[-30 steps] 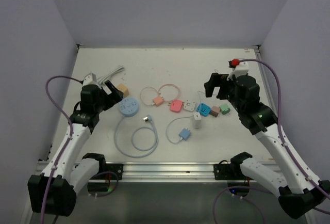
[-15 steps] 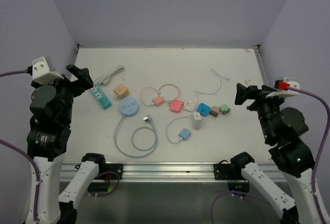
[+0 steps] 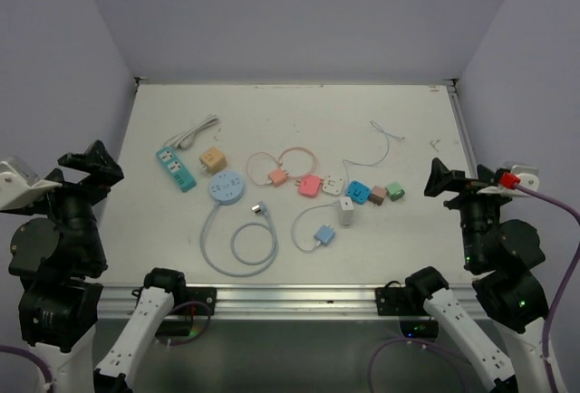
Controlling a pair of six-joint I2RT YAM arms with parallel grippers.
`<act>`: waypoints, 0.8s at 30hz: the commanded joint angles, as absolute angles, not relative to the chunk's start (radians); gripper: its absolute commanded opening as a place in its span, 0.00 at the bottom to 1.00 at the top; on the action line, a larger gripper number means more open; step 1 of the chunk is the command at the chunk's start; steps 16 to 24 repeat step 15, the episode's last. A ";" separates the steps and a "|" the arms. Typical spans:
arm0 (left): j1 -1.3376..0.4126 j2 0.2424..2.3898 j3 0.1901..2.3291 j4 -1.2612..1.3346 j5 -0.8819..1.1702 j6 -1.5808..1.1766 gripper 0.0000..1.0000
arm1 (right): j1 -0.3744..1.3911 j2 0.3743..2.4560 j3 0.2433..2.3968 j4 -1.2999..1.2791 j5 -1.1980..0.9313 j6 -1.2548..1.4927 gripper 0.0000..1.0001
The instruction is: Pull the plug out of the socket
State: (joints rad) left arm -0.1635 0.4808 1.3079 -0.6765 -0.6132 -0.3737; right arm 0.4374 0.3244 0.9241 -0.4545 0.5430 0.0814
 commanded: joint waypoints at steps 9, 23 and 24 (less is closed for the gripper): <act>-0.178 0.488 1.233 -0.630 -0.667 -0.374 1.00 | 0.436 0.318 0.910 -0.380 0.558 0.046 0.99; -0.181 0.491 1.224 -0.623 -0.666 -0.374 1.00 | 0.436 0.336 0.908 -0.376 0.551 0.051 0.99; -0.181 0.491 1.224 -0.623 -0.666 -0.374 1.00 | 0.436 0.336 0.908 -0.376 0.551 0.051 0.99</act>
